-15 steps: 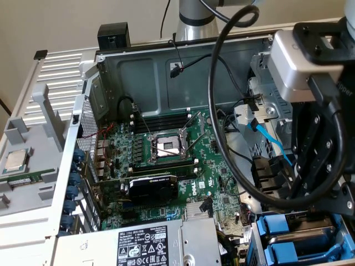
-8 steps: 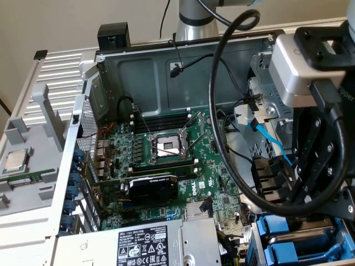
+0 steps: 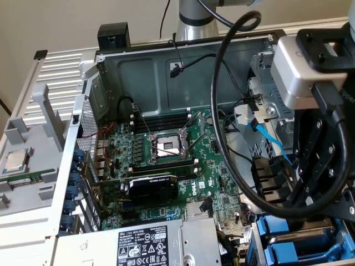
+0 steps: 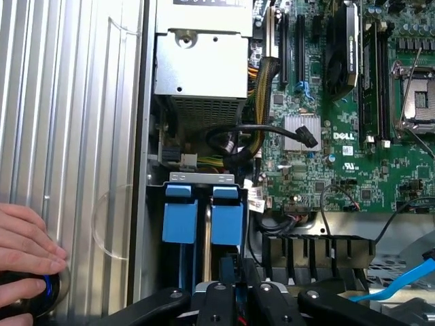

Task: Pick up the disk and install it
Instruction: 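Insert the second disk wire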

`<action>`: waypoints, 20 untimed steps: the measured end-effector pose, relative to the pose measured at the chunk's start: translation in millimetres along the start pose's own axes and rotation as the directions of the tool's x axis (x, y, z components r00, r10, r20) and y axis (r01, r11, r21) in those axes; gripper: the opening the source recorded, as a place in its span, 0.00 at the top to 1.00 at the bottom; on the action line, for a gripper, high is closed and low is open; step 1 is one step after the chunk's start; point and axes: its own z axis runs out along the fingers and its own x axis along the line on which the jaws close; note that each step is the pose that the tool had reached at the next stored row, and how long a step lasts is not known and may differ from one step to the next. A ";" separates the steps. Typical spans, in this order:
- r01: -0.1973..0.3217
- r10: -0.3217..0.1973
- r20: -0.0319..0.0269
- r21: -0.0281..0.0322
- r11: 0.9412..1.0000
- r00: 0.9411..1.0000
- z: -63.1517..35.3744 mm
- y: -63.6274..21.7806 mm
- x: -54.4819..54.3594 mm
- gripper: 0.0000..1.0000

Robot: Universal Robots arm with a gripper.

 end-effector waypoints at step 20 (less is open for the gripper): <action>0.004 -0.004 0.036 0.001 1.000 0.999 3.2 -0.3 6.2 0.84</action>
